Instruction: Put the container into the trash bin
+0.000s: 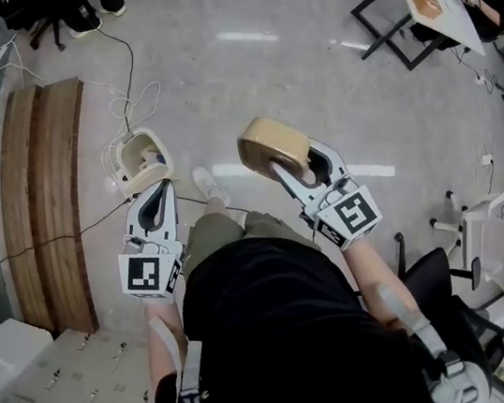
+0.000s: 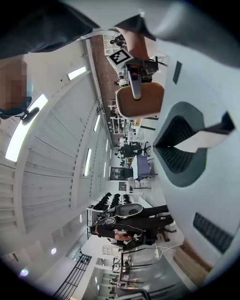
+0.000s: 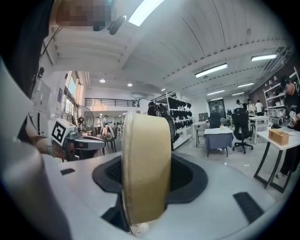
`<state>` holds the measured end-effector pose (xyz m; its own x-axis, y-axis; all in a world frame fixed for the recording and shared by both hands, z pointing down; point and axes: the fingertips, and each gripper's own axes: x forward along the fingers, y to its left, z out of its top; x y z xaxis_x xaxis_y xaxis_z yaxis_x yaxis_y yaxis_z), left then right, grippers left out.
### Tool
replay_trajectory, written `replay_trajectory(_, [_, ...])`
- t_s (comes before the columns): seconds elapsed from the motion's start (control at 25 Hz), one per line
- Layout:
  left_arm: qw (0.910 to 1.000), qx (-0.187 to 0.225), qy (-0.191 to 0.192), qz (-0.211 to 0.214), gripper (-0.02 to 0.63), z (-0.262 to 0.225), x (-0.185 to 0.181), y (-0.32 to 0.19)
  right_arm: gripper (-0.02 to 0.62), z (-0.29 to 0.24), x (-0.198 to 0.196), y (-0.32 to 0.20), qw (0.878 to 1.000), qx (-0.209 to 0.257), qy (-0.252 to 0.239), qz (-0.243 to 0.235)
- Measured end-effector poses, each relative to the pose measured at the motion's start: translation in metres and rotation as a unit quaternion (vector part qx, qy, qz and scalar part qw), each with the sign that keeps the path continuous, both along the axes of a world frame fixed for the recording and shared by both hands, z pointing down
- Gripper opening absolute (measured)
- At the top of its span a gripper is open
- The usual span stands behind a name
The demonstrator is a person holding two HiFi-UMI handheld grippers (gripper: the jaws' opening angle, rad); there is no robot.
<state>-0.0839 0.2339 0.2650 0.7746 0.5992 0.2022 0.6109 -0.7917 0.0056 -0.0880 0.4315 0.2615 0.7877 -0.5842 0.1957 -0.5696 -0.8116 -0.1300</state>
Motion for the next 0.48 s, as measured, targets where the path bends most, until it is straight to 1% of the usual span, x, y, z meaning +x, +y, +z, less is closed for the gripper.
replay_trajectory(0.24, [1.0000, 0.001, -0.003, 0.007, 0.008, 0.006, 0.057, -0.002, 0.221, 0.009, 0.053, -0.001, 1.000, -0.009, -0.009, 0.010])
replay_trajectory(0.48, [0.9999, -0.008, -0.002, 0.007, 0.008, 0.010, 0.125, -0.019, 0.221, 0.010, 0.122, -0.024, 1.000, -0.015, -0.018, -0.006])
